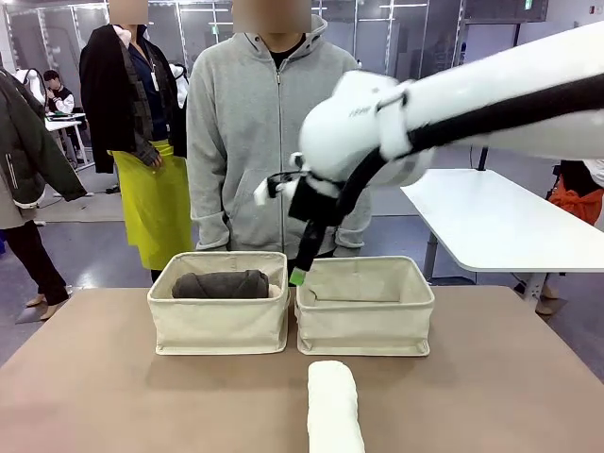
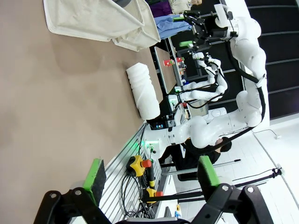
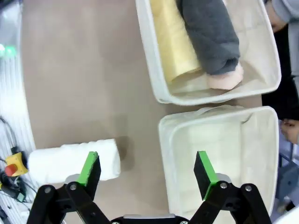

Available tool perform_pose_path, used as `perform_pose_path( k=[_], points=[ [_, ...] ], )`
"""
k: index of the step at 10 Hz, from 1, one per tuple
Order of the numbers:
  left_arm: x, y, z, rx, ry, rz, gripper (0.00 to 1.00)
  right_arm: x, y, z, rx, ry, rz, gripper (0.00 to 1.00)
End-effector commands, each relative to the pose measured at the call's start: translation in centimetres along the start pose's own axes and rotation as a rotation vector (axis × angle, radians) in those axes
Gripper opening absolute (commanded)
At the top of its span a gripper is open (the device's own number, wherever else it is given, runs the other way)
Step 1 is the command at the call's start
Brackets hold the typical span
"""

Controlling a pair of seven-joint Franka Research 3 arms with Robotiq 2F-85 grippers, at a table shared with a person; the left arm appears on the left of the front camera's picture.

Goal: Divide the towels into two baskets.
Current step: Pick up one hotel-folded towel from the bottom of the table and place it in the Fabric basket indicated by the person.

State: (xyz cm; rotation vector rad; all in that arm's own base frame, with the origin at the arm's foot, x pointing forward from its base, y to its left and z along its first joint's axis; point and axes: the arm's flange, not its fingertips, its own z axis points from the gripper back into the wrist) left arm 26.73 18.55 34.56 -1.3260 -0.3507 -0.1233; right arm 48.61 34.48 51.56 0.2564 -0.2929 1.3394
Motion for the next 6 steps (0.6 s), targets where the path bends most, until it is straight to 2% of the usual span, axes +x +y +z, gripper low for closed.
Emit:
perform_pose_path(
  k=[1,3,5,6],
  points=[
    [-0.4,-0.4,0.2,-0.009,0.003,0.008,1.00,-6.5,1.7,1.5,0.087,-0.095,-0.141,1.00],
    [-0.4,-0.4,0.2,-0.009,0.003,0.008,1.00,-12.5,1.8,2.3,0.227,-0.197,-0.271,1.00],
    [-0.4,-0.4,0.2,-0.009,0.003,0.008,1.00,-19.3,2.3,3.9,0.308,-0.325,-0.403,1.00],
    [-0.4,-0.4,0.2,-0.009,0.003,0.008,1.00,-23.3,2.4,4.6,0.338,-0.425,-0.437,1.00]
  ],
)
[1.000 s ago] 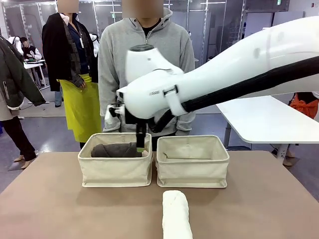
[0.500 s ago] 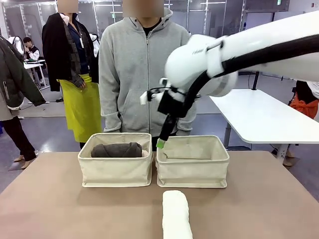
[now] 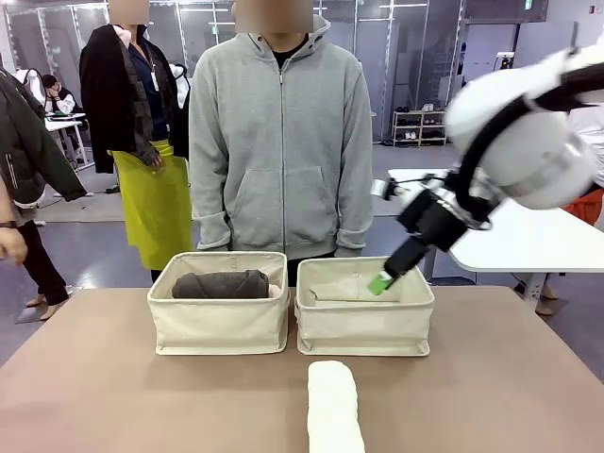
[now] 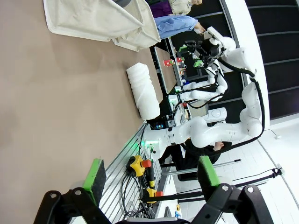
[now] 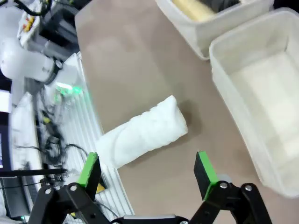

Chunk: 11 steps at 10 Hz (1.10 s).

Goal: Divide the towels into two baskets.
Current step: Pick up one hotel-folded towel from the bottom of the table and place it in the Fabric basket indicated by the person.

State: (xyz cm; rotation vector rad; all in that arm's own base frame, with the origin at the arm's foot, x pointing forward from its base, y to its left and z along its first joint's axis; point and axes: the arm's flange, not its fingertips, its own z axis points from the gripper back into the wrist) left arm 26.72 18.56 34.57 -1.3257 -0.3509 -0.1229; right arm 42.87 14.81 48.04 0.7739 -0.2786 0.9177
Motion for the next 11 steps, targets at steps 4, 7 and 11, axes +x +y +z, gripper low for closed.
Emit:
perform_pose_path(
  k=[4,7,11],
  points=[
    [-0.4,-0.4,0.2,-0.009,0.004,0.007,1.00,-17.6,-1.7,7.4,0.068,-0.279,-0.264,1.00],
    [-0.4,-0.4,0.2,-0.009,0.004,0.007,1.00,-30.1,0.7,7.8,0.074,-0.538,-0.401,1.00],
    [-0.4,-0.4,0.2,-0.009,0.004,0.007,1.00,-39.6,5.5,7.0,0.056,-0.632,-0.509,1.00]
  ],
)
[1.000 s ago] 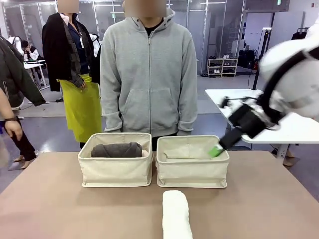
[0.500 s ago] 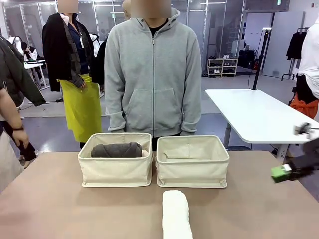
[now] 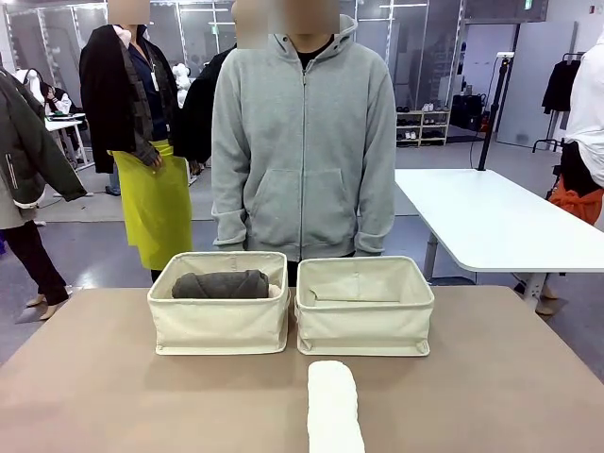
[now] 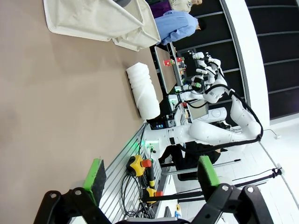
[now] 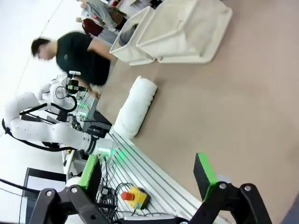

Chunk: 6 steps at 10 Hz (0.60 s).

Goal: Divide the towels into two baskets.
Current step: Pick up one hotel-folded towel from the bottom of the table and place it in the Fabric basket indicated by the person.

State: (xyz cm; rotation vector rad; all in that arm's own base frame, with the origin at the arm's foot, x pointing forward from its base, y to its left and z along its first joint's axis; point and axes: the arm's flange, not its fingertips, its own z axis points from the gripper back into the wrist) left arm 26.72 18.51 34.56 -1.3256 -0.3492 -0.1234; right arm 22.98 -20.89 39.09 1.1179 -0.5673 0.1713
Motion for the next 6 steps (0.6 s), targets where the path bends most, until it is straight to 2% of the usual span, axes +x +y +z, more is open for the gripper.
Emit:
perform_pose_path(
  k=[1,2,3,6],
  points=[
    [-0.4,-0.4,0.3,-0.009,0.002,0.007,1.00,-10.8,3.2,-6.4,-0.012,-0.015,-0.014,1.00],
    [-0.4,-0.4,0.3,-0.009,0.002,0.007,1.00,-11.0,2.8,-6.5,-0.031,-0.028,-0.037,1.00],
    [-0.4,-0.4,0.3,-0.009,0.002,0.007,1.00,-2.0,-0.3,1.7,-0.005,-0.007,-0.024,1.00],
    [-0.4,-0.4,0.3,-0.009,0.002,0.007,1.00,-2.0,-0.3,1.7,-0.005,-0.007,-0.024,1.00]
  ],
)
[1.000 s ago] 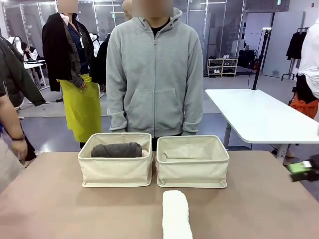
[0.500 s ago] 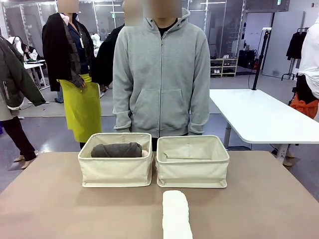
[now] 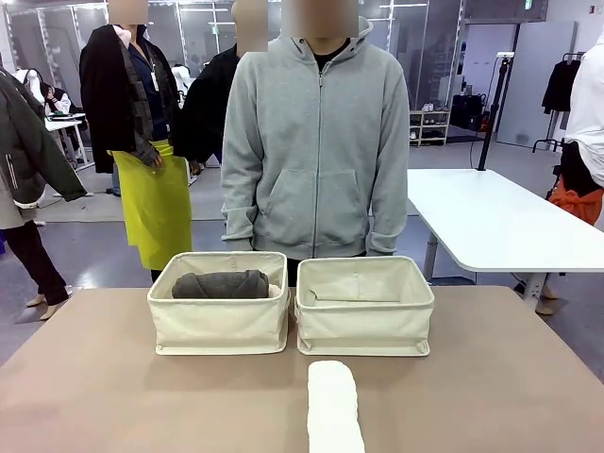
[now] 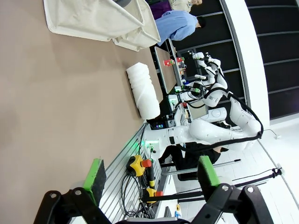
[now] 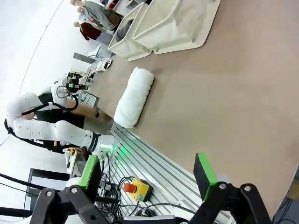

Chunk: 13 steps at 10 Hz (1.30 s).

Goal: Divide the towels into two baskets.
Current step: Pick up one hotel-folded towel from the bottom of the table and place it in the Fabric basket indicated by the person.

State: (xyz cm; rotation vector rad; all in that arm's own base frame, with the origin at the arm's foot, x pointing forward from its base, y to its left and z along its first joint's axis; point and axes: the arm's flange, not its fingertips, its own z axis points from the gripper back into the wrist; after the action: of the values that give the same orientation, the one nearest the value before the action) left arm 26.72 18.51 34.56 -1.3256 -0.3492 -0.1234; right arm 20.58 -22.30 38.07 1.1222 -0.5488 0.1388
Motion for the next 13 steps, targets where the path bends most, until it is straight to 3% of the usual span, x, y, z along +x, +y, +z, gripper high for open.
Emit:
perform_pose_path(
  k=[1,9,10,13],
  points=[
    [-0.4,-0.4,0.2,-0.009,0.002,0.007,1.00,0.3,0.2,-0.1,0.001,-0.006,0.011,1.00],
    [-0.4,-0.4,0.2,-0.009,0.002,0.007,1.00,0.1,0.0,-0.1,0.000,0.003,0.001,1.00],
    [-0.4,-0.4,0.2,-0.009,0.002,0.007,1.00,0.3,1.9,-1.2,-0.059,0.102,0.003,1.00],
    [-0.4,-0.4,0.2,-0.009,0.002,0.007,1.00,2.2,6.9,-8.3,-0.130,0.258,-0.095,1.00]
  ],
)
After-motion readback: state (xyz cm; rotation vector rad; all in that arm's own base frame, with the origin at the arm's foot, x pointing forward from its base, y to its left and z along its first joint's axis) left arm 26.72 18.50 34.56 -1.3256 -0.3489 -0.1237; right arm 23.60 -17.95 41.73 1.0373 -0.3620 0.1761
